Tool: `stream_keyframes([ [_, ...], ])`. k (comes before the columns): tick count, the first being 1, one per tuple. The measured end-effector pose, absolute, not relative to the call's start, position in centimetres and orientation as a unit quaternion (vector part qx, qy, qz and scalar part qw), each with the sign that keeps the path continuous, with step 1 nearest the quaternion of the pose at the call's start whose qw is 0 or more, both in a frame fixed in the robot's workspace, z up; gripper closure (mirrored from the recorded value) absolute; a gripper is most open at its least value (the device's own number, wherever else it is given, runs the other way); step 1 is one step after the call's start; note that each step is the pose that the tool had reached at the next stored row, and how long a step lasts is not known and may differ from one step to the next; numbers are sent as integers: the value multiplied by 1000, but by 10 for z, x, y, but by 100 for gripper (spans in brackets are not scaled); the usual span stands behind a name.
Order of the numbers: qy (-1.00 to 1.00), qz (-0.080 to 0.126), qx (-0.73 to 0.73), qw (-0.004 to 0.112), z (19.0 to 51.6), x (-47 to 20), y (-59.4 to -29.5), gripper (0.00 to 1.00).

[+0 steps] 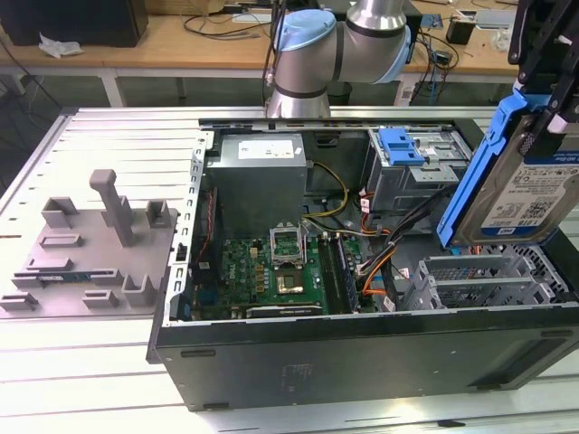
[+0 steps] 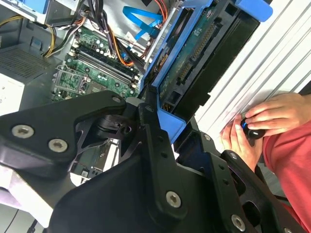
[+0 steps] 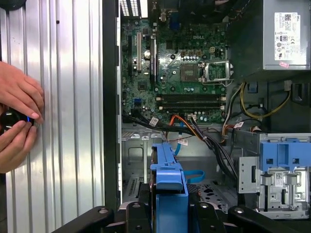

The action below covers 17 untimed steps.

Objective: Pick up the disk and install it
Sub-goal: 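Insert the disk into the insertion slot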

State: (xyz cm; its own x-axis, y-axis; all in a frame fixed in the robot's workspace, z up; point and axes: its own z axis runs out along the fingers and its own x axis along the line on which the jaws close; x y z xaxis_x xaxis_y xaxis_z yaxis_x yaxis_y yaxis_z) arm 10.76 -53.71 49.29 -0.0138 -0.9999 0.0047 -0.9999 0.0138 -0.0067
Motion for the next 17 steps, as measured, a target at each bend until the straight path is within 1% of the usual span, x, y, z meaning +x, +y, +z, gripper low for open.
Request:
stream_keyframes([
  [17, 716, -4, -698, 1, 489, 108, -537, 63],
])
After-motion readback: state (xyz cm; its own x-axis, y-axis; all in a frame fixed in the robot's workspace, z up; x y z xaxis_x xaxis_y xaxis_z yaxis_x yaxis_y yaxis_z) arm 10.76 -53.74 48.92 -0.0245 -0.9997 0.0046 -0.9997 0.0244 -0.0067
